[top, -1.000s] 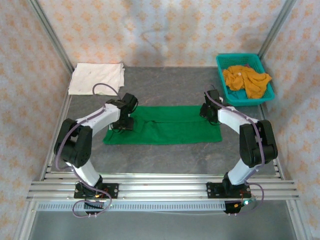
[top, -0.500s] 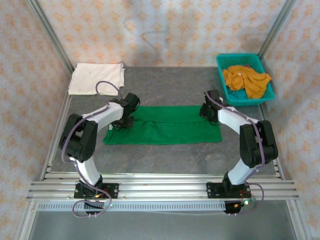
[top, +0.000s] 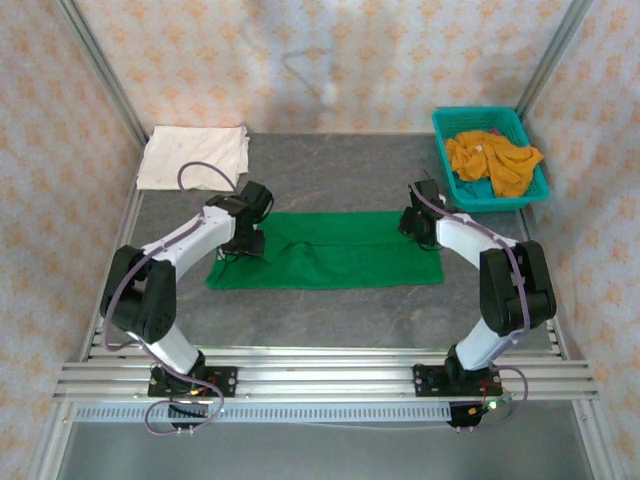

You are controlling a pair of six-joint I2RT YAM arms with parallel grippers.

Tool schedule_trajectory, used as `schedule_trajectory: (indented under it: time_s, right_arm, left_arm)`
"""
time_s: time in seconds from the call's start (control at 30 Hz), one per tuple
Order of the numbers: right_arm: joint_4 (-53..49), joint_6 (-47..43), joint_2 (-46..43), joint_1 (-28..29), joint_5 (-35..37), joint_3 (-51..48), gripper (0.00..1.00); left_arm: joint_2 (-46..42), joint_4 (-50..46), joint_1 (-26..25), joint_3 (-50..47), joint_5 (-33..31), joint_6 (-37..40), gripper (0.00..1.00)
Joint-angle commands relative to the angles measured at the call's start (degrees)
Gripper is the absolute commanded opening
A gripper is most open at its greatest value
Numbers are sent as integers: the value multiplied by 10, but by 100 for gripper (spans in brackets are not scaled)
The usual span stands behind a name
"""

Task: Fold and stack the t-shirts

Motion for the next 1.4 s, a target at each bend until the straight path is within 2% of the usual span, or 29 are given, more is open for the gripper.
schedule_trajectory:
  time_s: [0.0, 0.17, 0.4, 0.57, 0.77, 1.07, 1.23, 1.37]
  right_arm:
    - [-22, -8, -21, 3, 17, 13, 36]
    - [-29, -12, -27, 2, 26, 19, 37]
    - [-49, -20, 15, 9, 26, 53, 37]
    - [-84, -35, 61, 19, 41, 89, 36]
    - [-107, -37, 114, 19, 69, 122, 35]
    - [-125, -41, 157, 19, 73, 134, 35]
    - [-130, -43, 157, 19, 69, 115, 35]
    - [-139, -39, 140, 21, 42, 89, 34]
  left_arm:
    - [-60, -43, -1, 32, 10, -14, 27]
    - [-115, 7, 3, 43, 8, -17, 39]
    - [6, 109, 41, 51, 39, -29, 31]
    - [97, 129, 43, 90, 43, -28, 26]
    - [148, 144, 49, 91, 38, -31, 24]
    - [148, 164, 61, 45, 85, -57, 24]
    - [101, 154, 61, 26, 52, -47, 26]
    - [123, 152, 76, 29, 56, -48, 26]
